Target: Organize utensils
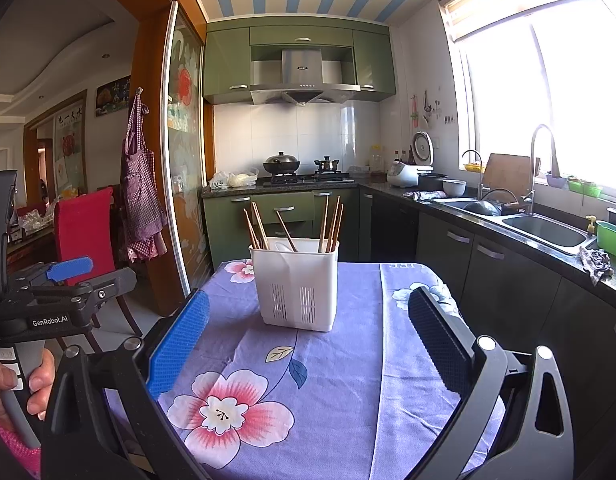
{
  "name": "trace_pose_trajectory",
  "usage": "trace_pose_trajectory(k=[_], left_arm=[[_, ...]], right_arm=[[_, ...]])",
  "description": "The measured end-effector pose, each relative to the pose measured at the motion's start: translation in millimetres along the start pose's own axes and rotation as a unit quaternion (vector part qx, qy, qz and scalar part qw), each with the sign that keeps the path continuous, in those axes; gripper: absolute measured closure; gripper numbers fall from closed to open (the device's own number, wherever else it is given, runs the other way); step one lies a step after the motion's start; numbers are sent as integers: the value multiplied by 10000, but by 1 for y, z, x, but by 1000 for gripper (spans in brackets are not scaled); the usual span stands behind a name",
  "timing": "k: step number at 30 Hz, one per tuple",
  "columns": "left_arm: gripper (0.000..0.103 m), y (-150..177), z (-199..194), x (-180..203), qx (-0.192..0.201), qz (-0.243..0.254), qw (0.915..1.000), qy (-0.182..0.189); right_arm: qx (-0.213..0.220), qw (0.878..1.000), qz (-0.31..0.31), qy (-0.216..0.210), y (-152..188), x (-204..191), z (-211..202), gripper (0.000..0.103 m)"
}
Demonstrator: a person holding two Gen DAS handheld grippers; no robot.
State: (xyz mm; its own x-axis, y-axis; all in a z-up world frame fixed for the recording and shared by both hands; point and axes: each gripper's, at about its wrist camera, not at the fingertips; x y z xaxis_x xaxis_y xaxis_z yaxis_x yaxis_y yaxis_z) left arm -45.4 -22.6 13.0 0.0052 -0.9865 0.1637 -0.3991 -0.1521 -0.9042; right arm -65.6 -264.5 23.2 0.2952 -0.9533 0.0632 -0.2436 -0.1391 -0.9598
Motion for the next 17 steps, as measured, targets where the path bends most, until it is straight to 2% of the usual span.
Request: trace_pose_trajectory(k=[17], left_arm=[[7, 1, 9, -4, -144, -21, 9998, -122]], right_arm=[[-49, 10000, 3, 10, 1, 1, 4, 5]])
Point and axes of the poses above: each gripper's, at about its wrist camera, not at the fingertips, and z roughly the way its jaws point, x to its right, y to its underside, and after that the axes turned 7 degrees about -z, right-handed
